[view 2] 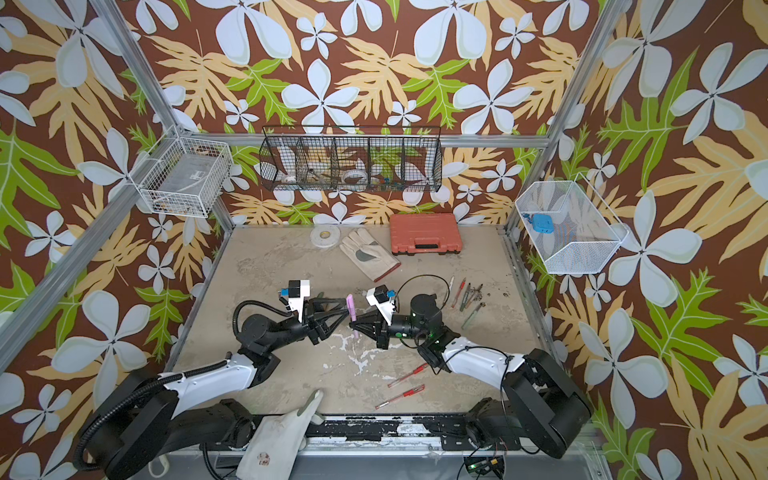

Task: Remove pen caps from pens
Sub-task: Rotate the pen, then open the pen cap on the pen.

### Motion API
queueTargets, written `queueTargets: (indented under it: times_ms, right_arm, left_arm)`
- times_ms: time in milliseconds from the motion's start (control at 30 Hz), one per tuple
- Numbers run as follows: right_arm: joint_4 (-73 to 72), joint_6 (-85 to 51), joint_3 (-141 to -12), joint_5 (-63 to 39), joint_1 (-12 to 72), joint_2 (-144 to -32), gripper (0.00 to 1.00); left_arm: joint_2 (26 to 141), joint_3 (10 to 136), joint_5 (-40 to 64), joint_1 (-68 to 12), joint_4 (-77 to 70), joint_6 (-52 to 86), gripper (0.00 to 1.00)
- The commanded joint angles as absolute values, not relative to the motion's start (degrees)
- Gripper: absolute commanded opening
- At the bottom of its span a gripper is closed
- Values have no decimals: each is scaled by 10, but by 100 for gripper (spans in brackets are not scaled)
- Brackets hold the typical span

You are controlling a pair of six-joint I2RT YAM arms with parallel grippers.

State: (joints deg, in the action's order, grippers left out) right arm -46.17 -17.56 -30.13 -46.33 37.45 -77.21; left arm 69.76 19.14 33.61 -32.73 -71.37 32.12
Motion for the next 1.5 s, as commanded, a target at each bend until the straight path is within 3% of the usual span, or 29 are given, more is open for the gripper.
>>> queueTargets:
  times_ms: [0,200,733,1033,1200,1467]
  right_arm:
    - [-462,-148,-303,-443,380,-776,0]
    - [-456,-139,-310,-442,393,-790,0]
    - [-399,-92,-322,-440,409,-769,0]
    - [-384,-82,-328,-443,410,-774,0]
    - [-378,-78,-328,-444,410,-773,0]
    - [-375,-77,-328,-447,411,-774,0]
  left_arm:
    - [695,199,317,-328,-704,317,56]
    - [687,199,312,-328,-696,318,60]
    - [694,200,311,-324,-690,321,50]
    - [696,200,317,-323,-694,326,51]
    - [711,206,328,-322,-698,335,39]
    - [730,218,351,-322,-704,345,31]
